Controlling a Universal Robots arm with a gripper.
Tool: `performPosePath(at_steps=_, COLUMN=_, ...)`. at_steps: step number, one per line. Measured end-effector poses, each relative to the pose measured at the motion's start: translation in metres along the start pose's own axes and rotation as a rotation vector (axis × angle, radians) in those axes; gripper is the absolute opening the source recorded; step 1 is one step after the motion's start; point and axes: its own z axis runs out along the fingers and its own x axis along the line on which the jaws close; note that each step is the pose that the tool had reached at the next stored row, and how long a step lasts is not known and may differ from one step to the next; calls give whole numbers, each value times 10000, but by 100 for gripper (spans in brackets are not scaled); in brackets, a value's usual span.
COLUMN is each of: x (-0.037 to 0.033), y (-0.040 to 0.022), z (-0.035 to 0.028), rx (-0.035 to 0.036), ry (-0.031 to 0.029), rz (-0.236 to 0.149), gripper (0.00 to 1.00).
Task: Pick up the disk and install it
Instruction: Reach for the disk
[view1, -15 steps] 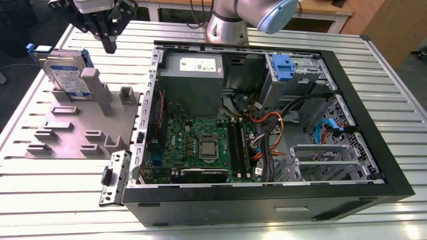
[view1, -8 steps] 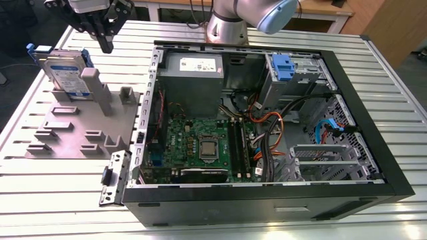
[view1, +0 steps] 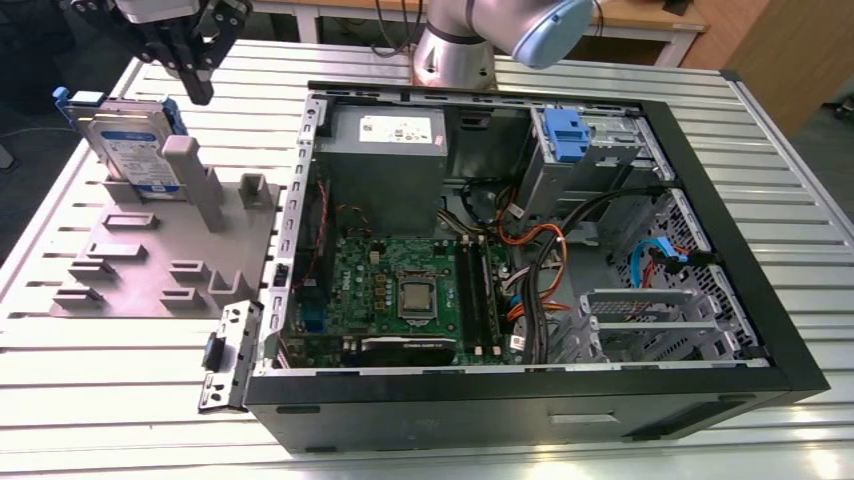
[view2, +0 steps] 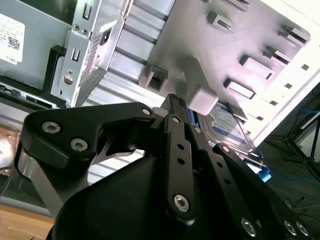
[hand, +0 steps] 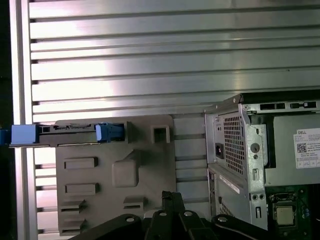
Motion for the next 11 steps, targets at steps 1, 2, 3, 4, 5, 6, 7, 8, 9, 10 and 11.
performPosePath(at_steps=1, x=15, y=12, z=1, rx=0, ry=0, rz=1, gripper=11)
performPosePath(at_steps=2, x=27, y=23, z=1, rx=1, ry=1, rz=1, gripper=11)
performPosePath(at_steps=3, x=34, y=32, z=2, rx=1, ry=0, rz=1, gripper=11)
performPosePath(at_steps=4, x=35, y=32, z=2, rx=1, ry=1, rz=0, gripper=11)
performPosePath(at_steps=5, x=35, y=32, z=3, rx=1, ry=1, rz=-1, gripper=11)
performPosePath(at_steps=6, x=35, y=32, z=2, rx=1, ry=1, rz=-1, gripper=11)
performPosePath(at_steps=7, x=37, y=33, z=3, rx=1, ry=0, rz=0, gripper=11)
performPosePath(at_steps=8, x=38, y=33, z=4, rx=1, ry=1, rz=0, gripper=11)
performPosePath(at_steps=9, x=39, y=32, z=4, rx=1, ry=0, rz=0, gripper=11)
performPosePath(at_steps=10, x=41, y=32, z=4, rx=0, ry=1, rz=1, gripper=11)
performPosePath(at_steps=11, x=45, y=32, z=4, rx=0, ry=0, rz=1, gripper=11)
